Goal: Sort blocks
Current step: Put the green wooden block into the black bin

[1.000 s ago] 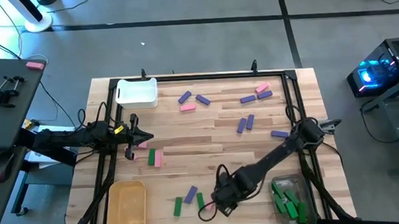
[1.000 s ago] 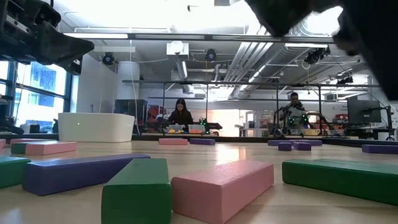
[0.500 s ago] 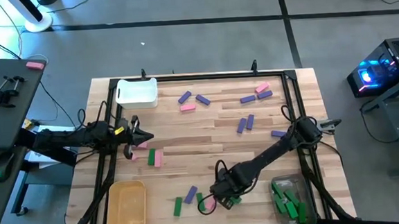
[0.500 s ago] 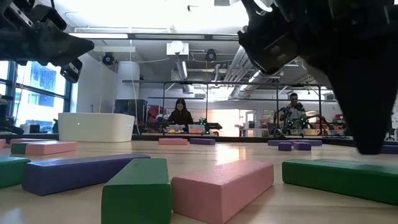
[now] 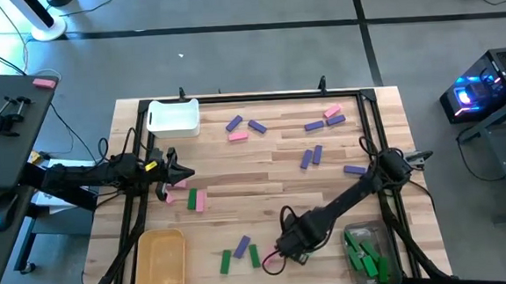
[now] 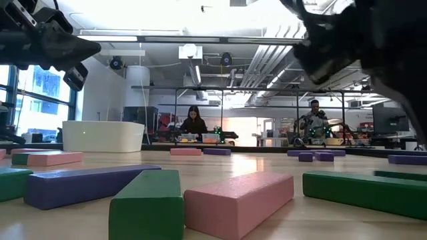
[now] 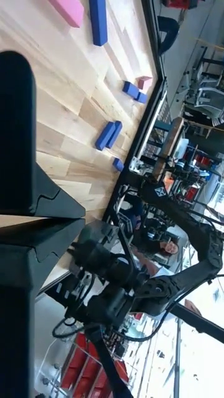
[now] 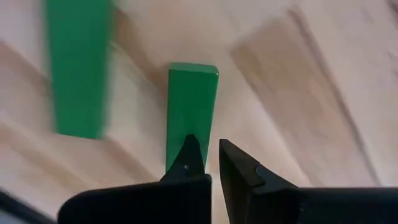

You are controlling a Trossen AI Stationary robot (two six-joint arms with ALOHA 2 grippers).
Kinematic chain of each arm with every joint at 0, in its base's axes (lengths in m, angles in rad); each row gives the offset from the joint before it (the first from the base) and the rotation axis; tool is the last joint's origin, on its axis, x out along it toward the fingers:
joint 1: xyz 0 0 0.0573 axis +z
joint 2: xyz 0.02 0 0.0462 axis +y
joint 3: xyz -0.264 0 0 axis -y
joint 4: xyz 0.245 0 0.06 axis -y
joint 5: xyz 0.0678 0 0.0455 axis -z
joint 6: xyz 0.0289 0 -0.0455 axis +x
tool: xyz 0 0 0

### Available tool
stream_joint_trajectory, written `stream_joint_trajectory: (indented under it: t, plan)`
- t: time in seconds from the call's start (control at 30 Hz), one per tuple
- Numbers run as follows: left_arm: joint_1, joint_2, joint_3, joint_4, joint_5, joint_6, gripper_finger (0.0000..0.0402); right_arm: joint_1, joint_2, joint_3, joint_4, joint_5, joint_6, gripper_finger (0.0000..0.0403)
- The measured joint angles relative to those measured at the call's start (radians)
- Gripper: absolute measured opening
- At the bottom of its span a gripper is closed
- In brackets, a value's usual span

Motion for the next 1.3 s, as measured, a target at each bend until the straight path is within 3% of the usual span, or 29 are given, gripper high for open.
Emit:
stream_joint_trajectory:
  t: [0.13, 0.33, 0.6, 0.73, 1.07, 1.3]
  plan:
    - [0.0, 0.0, 0.0, 0.0, 0.0, 0.0, 0.0, -0.006, -0.003, -0.004, -0.093, 0.028, -0.002, 0.0]
    - [0.0, 0.0, 0.0, -0.001, 0.0, 0.0, 0.0, -0.014, -0.073, 0.016, -0.095, 0.084, 0.003, 0.0]
    - [0.0, 0.0, 0.0, -0.001, 0.0, 0.0, 0.0, 0.016, -0.177, -0.025, -0.108, 0.14, 0.132, 0.0014]
    - [0.0, 0.0, 0.0, -0.001, 0.0, 0.0, 0.0, 0.012, -0.21, -0.081, 0.015, 0.112, 0.183, 0.0061]
    - [0.0, 0.0, 0.0, -0.001, 0.0, 0.0, 0.0, 0.005, -0.216, -0.226, 0.194, 0.029, 0.206, 0.0229]
    - [0.0, 0.0, 0.0, -0.001, 0.0, 0.0, 0.0, 0.006, -0.194, -0.23, 0.18, 0.041, 0.155, 0.0255]
